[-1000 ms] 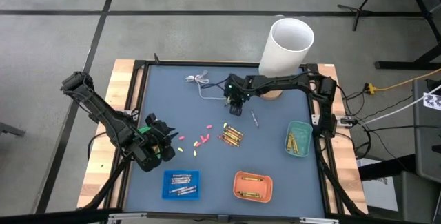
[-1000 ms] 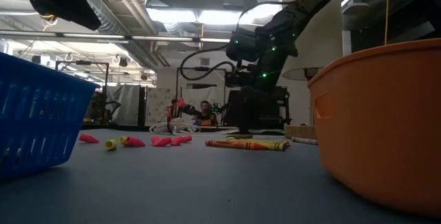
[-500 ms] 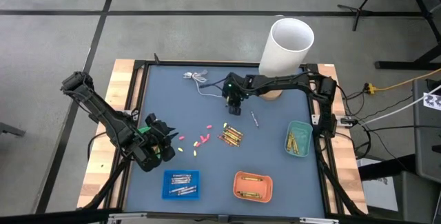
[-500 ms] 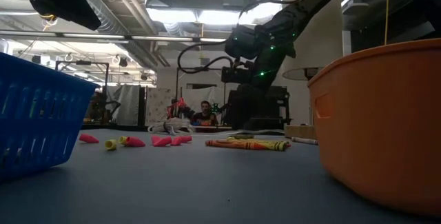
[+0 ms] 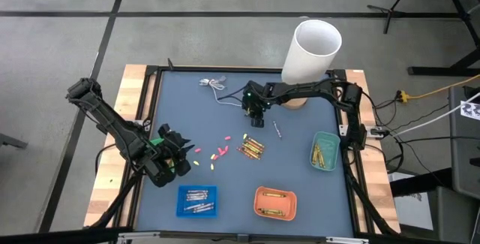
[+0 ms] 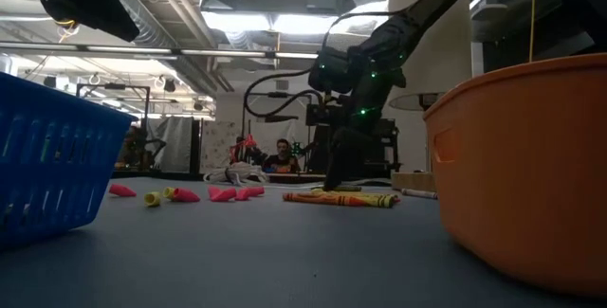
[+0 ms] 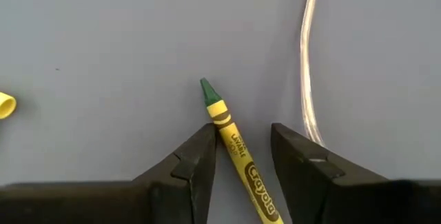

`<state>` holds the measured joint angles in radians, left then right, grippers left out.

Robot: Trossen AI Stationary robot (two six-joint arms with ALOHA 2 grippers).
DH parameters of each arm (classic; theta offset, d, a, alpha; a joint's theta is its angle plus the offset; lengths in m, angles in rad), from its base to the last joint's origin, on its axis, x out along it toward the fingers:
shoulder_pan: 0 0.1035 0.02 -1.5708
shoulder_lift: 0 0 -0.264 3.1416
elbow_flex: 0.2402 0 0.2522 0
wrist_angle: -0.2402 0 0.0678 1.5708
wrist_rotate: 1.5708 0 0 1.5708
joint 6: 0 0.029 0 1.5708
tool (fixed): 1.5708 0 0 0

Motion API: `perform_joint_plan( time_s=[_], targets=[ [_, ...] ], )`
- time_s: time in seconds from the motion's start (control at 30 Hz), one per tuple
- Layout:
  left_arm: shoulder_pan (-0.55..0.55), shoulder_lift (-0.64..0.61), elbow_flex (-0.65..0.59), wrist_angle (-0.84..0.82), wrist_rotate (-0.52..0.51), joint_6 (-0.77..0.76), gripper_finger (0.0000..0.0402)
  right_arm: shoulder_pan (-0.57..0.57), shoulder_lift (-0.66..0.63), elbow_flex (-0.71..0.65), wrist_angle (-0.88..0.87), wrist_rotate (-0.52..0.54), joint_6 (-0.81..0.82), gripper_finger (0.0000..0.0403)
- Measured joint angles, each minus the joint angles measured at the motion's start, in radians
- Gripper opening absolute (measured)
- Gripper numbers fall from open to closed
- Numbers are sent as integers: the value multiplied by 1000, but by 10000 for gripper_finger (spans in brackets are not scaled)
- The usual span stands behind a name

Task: Sort crayons
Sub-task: Put the green crayon into the orange bin

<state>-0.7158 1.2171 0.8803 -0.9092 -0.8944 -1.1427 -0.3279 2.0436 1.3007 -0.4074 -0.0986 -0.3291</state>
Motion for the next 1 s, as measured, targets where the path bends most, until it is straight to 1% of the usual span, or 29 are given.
perform_joint_plan(
  time_s=[0.1, 0.17, 0.37, 0.5, 0.57, 0.73, 0.9, 1.0],
  targets=[
    [0, 0, 0, 4, 4, 0, 86, 0, 2, 0, -3, -2, 0, 138],
    [0, 0, 0, 5, 6, 0, 86, 0, 2, -1, -3, -5, 4, 125],
    [0, 0, 0, 6, 6, 0, 86, 2, 4, -2, -9, -8, 7, 57],
    [0, 0, 0, 6, 6, 0, 86, 1, 5, -3, -11, -39, 8, 13],
    [0, 0, 0, 6, 6, -1, 86, 2, 5, -3, -12, -52, 9, 10],
    [0, 0, 0, 7, 6, -2, 86, 18, -11, -5, -9, -51, 15, 26],
    [0, 0, 0, 11, 6, 0, 86, 52, -54, -12, -39, -73, 69, 8],
    [0, 0, 0, 16, -1, 0, 86, 80, -97, -10, -41, -95, 115, 8]
  ],
)
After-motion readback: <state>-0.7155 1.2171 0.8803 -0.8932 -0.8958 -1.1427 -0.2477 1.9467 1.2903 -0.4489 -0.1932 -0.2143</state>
